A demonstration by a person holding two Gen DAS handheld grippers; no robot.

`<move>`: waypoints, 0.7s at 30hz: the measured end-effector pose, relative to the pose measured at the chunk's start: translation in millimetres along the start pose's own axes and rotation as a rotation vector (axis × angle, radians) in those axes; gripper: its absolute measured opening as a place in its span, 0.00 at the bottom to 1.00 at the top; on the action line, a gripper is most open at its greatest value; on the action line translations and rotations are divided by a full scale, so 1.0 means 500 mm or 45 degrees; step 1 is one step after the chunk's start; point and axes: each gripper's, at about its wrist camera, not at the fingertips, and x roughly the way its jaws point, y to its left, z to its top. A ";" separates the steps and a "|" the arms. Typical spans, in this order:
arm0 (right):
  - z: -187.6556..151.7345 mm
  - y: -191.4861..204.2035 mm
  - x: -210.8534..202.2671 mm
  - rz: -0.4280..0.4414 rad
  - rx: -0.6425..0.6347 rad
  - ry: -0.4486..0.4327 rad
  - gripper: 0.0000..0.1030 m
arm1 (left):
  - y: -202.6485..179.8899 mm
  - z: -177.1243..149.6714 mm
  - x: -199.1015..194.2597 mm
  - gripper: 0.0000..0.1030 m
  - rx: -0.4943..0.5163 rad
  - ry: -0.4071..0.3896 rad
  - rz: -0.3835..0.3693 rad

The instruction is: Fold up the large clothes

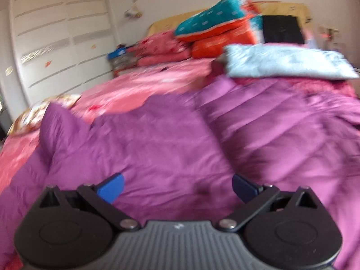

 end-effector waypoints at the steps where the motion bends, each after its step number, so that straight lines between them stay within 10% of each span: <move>1: 0.016 -0.032 -0.004 -0.027 0.076 -0.016 1.00 | -0.017 0.009 -0.018 0.99 0.008 -0.004 -0.022; 13: -0.029 -0.416 0.029 0.031 1.306 -0.058 1.00 | -0.244 0.064 -0.156 0.99 0.078 -0.087 -0.336; 21: -0.059 -0.466 0.107 0.251 1.553 -0.143 1.00 | -0.301 0.013 -0.146 0.99 0.099 0.067 -0.364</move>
